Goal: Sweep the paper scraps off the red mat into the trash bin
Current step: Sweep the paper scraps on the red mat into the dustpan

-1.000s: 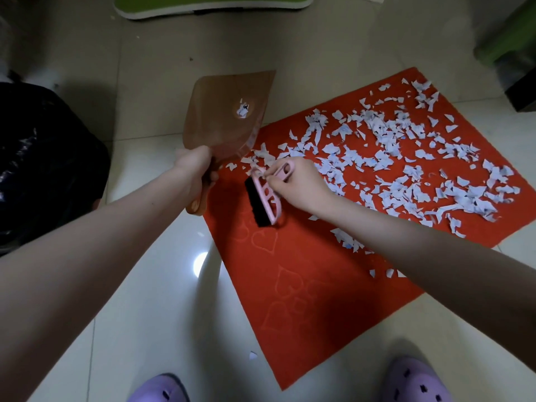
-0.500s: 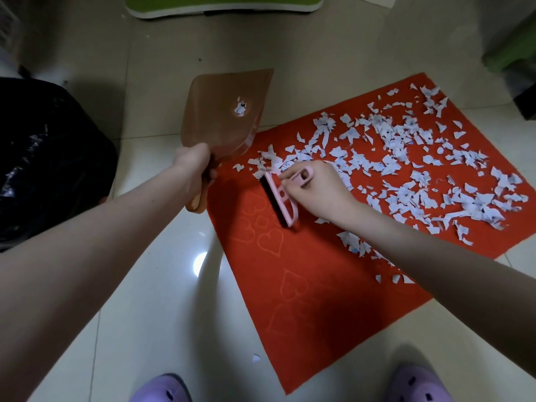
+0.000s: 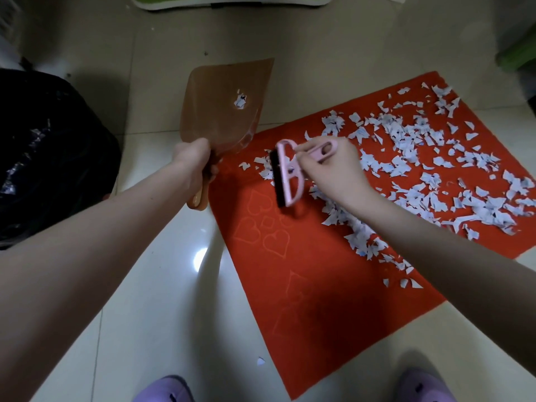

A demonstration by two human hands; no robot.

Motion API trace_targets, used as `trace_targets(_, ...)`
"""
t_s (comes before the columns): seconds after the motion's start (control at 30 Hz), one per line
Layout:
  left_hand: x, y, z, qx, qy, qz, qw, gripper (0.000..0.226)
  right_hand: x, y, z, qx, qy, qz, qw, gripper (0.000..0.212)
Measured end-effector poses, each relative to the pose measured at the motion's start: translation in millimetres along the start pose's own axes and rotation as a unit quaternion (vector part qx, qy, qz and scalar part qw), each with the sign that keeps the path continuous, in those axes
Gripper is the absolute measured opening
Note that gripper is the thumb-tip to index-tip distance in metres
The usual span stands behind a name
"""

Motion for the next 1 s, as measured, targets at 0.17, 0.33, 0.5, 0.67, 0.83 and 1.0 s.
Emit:
trace_targets(0.17,3.2,3.0,2.4,-0.028,0.001,0.0,1.0,0.015,30.4,-4.7,-54.0,0.073,0.009,-0.022,0.997,0.012)
trace_targets(0.33,4.7,4.5,5.4,-0.024,-0.002,0.001,1.0,0.016,42.7,-12.6,-71.2,0.067,0.018,-0.045,0.997,0.01)
trace_targets(0.5,6.3,4.1,1.5,-0.012,0.0,0.006,1.0,0.016,32.9,-30.7,-27.6,0.009,-0.038,-0.05,0.998,0.012)
trace_targets(0.67,7.3,3.3,-1.2,-0.003,0.004,0.0,1.0,0.013,15.3,-42.8,28.7,-0.011,-0.093,-0.049,0.994,0.015)
trace_targets(0.83,1.0,3.9,-9.1,0.009,0.011,-0.001,1.0,0.014,19.7,-24.0,3.5,0.011,-0.07,-0.017,0.997,0.013)
trace_targets(1.0,-6.7,4.7,-14.7,0.006,0.012,-0.007,1.0,0.012,48.3,-19.3,-27.4,0.0,-0.051,-0.01,0.999,0.013)
Point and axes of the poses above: each hand's wrist, its own x-axis towards the middle knuckle, its own z-axis out of the back of the hand, y = z × x, the point moved 6 cm from there along x, towards the middle knuckle, and after that the axes turned 5 degrees about -x, right-handed, at the moved point
